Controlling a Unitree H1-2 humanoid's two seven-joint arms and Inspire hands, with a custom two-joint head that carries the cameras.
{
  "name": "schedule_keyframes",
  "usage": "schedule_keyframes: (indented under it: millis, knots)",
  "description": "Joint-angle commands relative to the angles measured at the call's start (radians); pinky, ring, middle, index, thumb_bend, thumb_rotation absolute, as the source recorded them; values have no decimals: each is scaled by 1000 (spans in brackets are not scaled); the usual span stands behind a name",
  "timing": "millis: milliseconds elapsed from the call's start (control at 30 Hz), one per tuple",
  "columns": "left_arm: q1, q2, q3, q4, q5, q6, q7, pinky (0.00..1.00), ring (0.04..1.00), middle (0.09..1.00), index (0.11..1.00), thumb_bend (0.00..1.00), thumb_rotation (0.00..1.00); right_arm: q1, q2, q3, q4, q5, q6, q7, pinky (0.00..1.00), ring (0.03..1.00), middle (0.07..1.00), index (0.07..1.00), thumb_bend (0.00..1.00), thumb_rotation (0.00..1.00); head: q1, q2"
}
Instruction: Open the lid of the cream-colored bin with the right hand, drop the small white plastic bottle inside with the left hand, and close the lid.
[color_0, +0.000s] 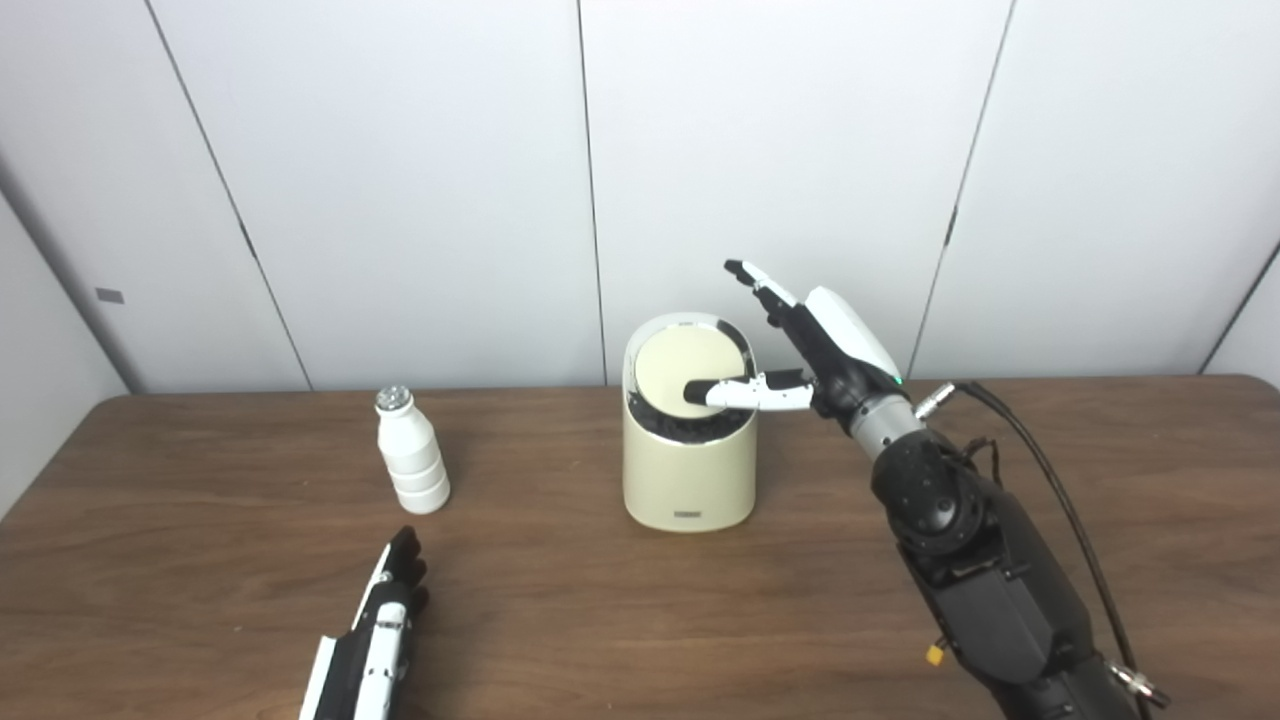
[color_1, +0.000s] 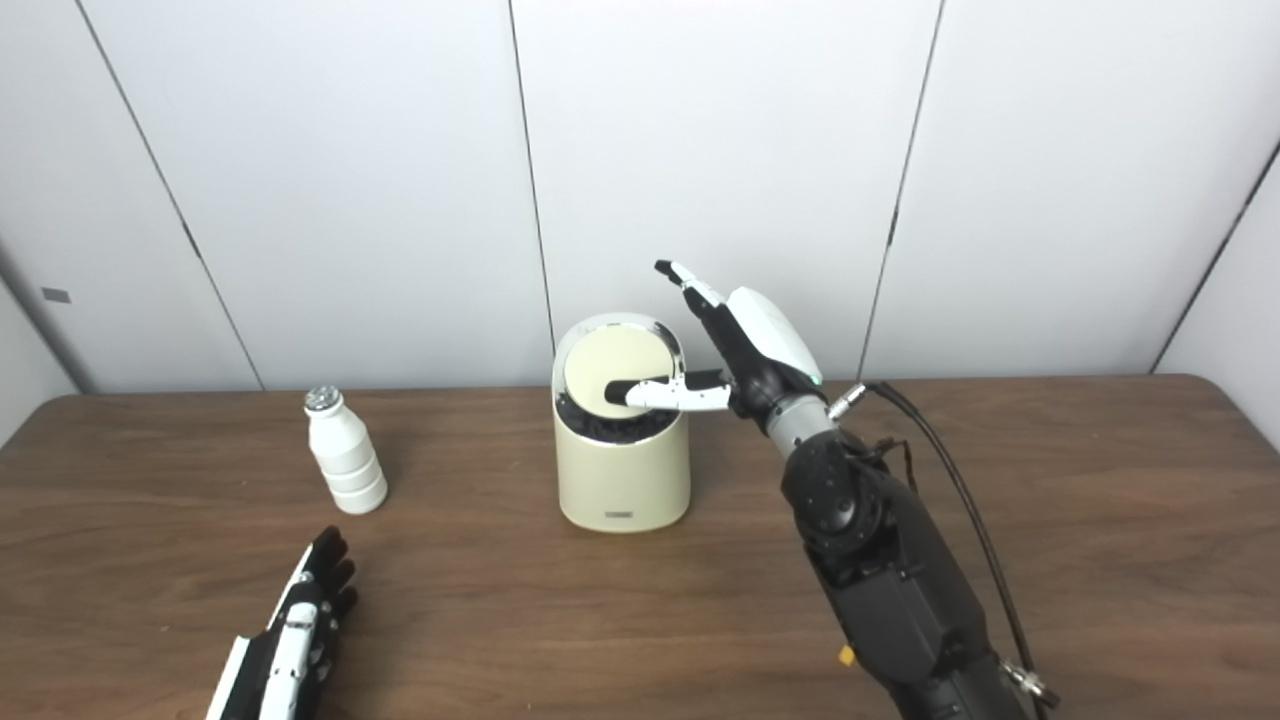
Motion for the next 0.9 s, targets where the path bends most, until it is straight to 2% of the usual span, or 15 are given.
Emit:
schedule_keyframes:
  millis: [0, 133, 267, 367, 567, 867]
  knots:
    - [23, -34, -28, 55, 0, 8, -1, 1000, 1000, 1000, 1000, 163, 916, -77, -19, -8, 3, 6, -49, -21, 846, 933, 945, 937, 819, 482, 1, 6]
    - [24, -39, -31, 41, 7, 20, 3, 1000, 1000, 1000, 1000, 168, 920, -113, -43, -6, 39, 11, -49, -2, 851, 937, 951, 941, 788, 500, 3, 29]
    - [22, -38, -35, 39, 21, 22, 6, 1000, 1000, 1000, 1000, 180, 955, -142, -60, -1, 72, 15, -44, 6, 841, 932, 943, 938, 799, 507, 2, 41]
    - [22, -38, -34, 44, 16, 16, 3, 1000, 1000, 1000, 1000, 208, 881, -155, -69, 0, 91, 24, -53, 9, 844, 934, 939, 934, 810, 504, -1, 47]
    - [20, -39, -36, 40, 14, 25, 1, 1000, 1000, 1000, 1000, 223, 850, -165, -75, 1, 104, 29, -52, 6, 831, 925, 933, 928, 825, 509, -4, 56]
    - [22, -40, -41, 32, 15, 33, 1, 1000, 1000, 1000, 1000, 229, 884, -175, -67, 26, 116, 14, -52, 6, 809, 909, 927, 928, 829, 523, 1, 64]
